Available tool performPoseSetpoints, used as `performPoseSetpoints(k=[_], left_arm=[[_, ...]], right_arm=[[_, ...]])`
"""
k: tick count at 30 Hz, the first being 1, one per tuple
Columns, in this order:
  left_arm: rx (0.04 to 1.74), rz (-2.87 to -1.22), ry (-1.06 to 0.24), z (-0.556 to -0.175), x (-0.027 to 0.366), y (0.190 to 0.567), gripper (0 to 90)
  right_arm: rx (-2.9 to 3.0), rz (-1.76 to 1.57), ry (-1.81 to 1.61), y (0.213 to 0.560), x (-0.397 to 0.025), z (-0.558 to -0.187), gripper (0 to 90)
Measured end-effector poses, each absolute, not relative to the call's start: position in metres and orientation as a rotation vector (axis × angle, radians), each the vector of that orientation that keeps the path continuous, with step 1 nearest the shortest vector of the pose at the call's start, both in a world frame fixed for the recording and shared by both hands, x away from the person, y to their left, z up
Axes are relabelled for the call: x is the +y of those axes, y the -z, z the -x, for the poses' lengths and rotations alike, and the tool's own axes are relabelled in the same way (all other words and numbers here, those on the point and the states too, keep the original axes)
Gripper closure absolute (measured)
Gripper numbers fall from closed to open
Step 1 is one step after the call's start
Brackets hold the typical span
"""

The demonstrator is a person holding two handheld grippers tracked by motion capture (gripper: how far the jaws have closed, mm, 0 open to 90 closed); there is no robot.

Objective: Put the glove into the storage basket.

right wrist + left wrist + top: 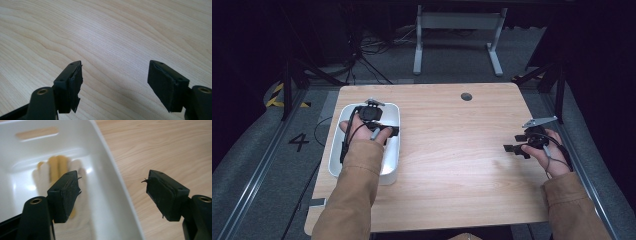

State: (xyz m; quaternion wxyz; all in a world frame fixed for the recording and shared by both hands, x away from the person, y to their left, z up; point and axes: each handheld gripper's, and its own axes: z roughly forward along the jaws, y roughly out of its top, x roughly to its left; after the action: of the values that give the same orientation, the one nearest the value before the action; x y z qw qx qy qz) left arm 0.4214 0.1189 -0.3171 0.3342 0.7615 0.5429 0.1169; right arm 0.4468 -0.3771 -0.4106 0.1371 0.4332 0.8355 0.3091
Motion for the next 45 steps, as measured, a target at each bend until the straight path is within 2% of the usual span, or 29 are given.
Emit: performPoseSetpoints(k=[7,13,18,30,35,42,45], left_arm=[[1.107,-2.120,-0.273,-0.401,0.076,0.310,28.2],[0.929,-2.161,-0.232,-0.387,0.049,0.309,27.9],[0.810,-2.190,-0.157,-0.378,0.027,0.321,27.5],[0.683,-2.178,-0.134,-0.368,0.001,0.373,28.0],[0.700,-2.198,-0.068,-0.369,-0.008,0.403,29.5],[0.726,-2.202,-0.118,-0.368,-0.016,0.437,28.5],[0.756,-2.202,-0.092,-0.364,-0.020,0.445,28.1]], right_arm=[[2.419,-1.239,-0.876,0.413,-0.382,-0.442,30.4],[2.402,-1.210,-0.905,0.413,-0.391,-0.438,34.2],[2.409,-1.203,-0.916,0.414,-0.394,-0.435,37.1],[2.431,-1.180,-0.929,0.420,-0.395,-0.437,36.9],[2.426,-1.199,-0.925,0.422,-0.393,-0.437,35.2],[2.439,-1.200,-0.911,0.426,-0.393,-0.439,35.2],[2.440,-1.203,-0.906,0.427,-0.392,-0.439,34.6]])
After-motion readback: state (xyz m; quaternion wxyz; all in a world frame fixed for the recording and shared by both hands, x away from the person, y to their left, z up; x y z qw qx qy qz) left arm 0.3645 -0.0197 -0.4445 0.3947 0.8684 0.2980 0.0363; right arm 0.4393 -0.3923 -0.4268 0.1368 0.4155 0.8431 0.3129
